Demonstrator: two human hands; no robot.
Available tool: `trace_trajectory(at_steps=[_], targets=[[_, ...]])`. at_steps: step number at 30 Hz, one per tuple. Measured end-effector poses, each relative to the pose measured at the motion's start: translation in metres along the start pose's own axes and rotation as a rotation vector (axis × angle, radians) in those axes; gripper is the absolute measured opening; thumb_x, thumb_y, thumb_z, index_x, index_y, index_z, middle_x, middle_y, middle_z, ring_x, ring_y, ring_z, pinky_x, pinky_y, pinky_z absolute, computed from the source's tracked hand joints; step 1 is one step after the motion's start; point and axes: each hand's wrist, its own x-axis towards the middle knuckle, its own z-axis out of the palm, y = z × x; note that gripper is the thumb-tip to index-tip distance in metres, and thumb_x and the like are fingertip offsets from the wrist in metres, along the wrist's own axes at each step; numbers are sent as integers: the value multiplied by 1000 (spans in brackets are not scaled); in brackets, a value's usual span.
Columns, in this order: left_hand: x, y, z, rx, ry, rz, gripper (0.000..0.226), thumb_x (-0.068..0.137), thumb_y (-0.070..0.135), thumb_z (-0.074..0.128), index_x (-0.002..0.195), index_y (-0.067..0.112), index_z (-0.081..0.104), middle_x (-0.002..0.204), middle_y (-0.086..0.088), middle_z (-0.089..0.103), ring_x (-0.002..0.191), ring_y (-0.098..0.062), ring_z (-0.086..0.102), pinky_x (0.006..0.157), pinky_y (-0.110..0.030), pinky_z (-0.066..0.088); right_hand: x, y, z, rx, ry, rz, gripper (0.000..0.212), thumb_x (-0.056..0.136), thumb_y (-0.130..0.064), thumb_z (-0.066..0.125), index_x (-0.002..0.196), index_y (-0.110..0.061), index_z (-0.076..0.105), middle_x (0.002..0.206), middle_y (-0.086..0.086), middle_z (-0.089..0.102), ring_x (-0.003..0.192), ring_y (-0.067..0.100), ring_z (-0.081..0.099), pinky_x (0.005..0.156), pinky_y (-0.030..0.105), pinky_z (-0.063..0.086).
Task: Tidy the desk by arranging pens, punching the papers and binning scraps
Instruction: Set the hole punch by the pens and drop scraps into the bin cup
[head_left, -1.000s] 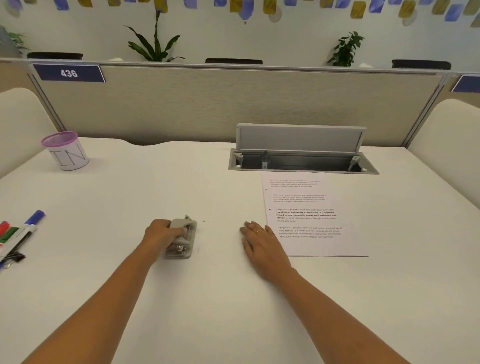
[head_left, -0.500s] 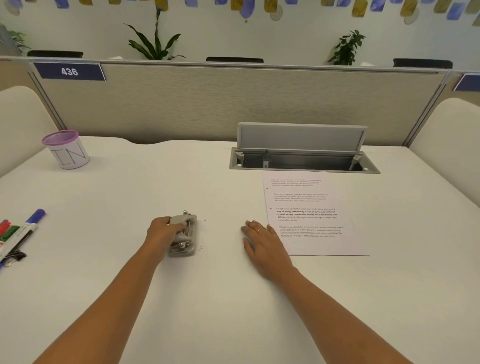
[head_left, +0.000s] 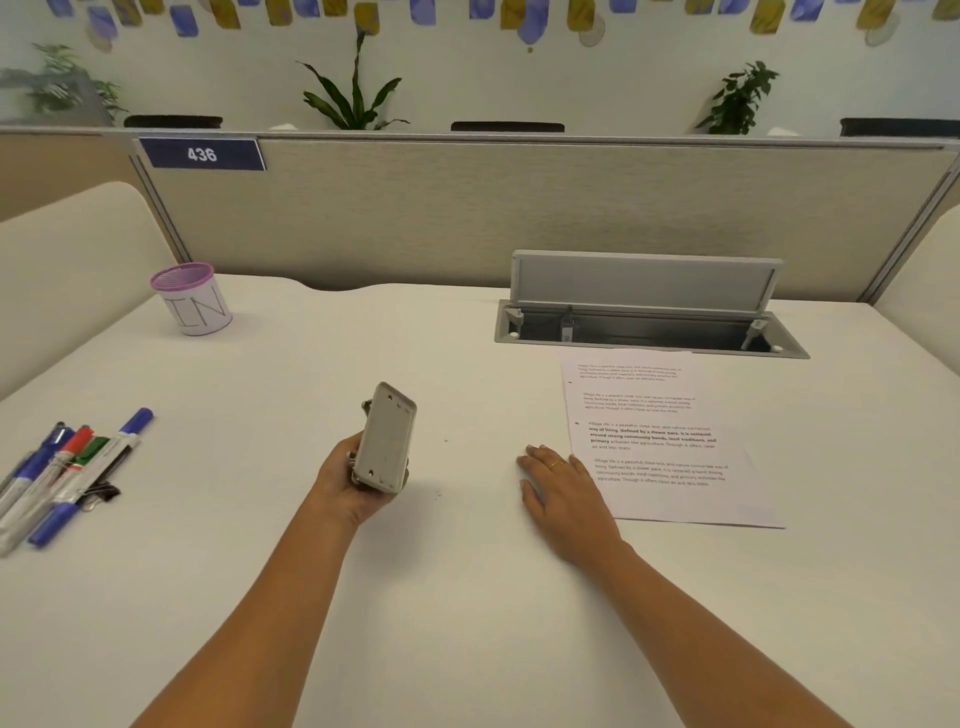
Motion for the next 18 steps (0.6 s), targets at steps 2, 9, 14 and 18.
trace_trajectory(at_steps=[2, 9, 14, 18], targets=[[0, -1, -1, 9, -18, 10, 35, 90, 13, 35, 63, 11, 57, 44, -2, 56, 35, -13, 54, 44, -14, 47, 0, 0, 0, -7, 4, -3, 42, 99, -30, 31, 140, -22, 38, 152, -7, 31, 141, 4, 23, 117, 31, 9], [-4, 0, 2, 56, 10, 65, 29, 94, 28, 43, 73, 15, 56, 48, 1, 59, 35, -12, 55, 41, -14, 46, 0, -1, -3, -1, -17, -2, 43, 99, -29, 31, 141, -22, 36, 153, -6, 29, 142, 4, 21, 118, 31, 8], [-4, 6, 0, 191, 141, 234, 29, 97, 31, 43, 78, 18, 61, 53, 3, 56, 36, -11, 53, 44, -21, 45, 1, -5, -7, -31, -9, -18, 43, 98, -26, 31, 140, -20, 37, 153, -4, 30, 142, 5, 23, 117, 32, 10], [-4, 15, -9, 399, 272, 345, 30, 97, 28, 43, 76, 15, 59, 72, -4, 50, 62, -18, 47, 59, -31, 40, 3, -6, -7, -86, 4, -40, 42, 97, -22, 34, 137, -15, 43, 149, 1, 38, 140, 10, 30, 117, 37, 16]])
